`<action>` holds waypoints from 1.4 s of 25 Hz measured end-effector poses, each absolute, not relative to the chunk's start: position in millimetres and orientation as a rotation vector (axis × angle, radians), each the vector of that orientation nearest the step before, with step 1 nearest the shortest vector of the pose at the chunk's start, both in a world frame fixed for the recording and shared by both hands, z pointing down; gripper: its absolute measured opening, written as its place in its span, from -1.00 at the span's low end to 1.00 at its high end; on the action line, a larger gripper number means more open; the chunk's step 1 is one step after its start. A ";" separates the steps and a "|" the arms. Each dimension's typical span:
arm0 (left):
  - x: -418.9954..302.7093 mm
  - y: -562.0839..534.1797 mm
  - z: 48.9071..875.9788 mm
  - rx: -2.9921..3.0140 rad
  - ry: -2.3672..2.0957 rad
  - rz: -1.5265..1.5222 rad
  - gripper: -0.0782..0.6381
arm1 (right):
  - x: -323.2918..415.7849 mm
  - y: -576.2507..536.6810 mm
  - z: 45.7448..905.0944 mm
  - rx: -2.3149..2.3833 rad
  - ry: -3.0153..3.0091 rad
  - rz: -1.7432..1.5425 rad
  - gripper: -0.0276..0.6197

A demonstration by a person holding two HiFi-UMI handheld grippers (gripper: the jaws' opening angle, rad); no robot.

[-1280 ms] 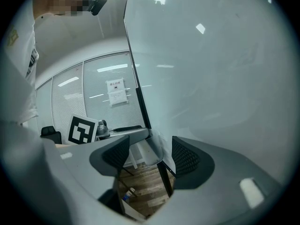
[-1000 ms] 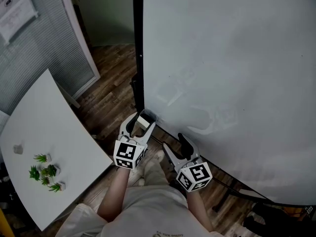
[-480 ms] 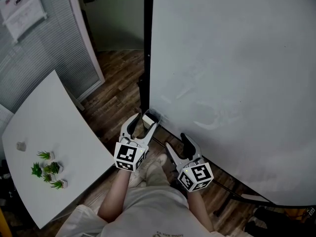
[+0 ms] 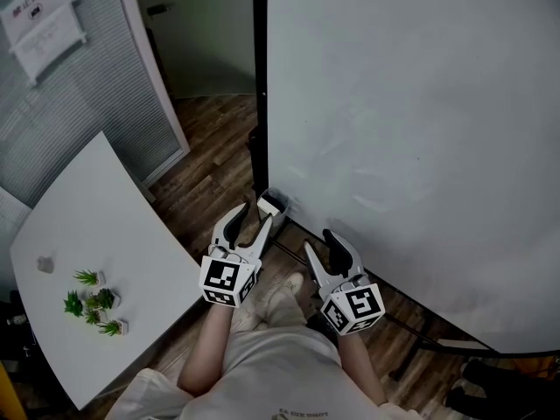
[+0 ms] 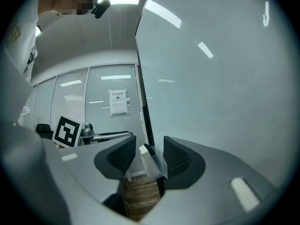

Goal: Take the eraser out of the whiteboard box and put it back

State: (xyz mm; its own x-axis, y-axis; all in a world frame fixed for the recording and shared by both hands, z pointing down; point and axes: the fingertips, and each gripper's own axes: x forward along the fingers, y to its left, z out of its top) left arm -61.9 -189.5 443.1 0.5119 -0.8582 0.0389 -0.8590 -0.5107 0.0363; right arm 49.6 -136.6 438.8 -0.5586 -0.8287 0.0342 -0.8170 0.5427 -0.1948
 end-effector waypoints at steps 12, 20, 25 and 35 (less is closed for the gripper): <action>-76.6 -180.7 430.9 2.653 -1.562 -0.051 -0.76 | 60.3 -132.7 421.0 -1.447 2.654 -0.209 -0.81; -81.7 -179.3 433.4 2.644 -1.567 -0.025 -0.77 | 58.6 -132.9 421.9 -1.469 2.660 -0.199 -0.88; -82.9 -179.1 437.9 2.640 -1.564 -0.010 -0.77 | 58.3 -133.4 425.2 -1.484 2.668 -0.201 -0.88; -85.3 -180.5 441.8 2.631 -1.570 0.015 -0.77 | 55.9 -134.0 430.8 -1.513 2.713 -0.183 -0.88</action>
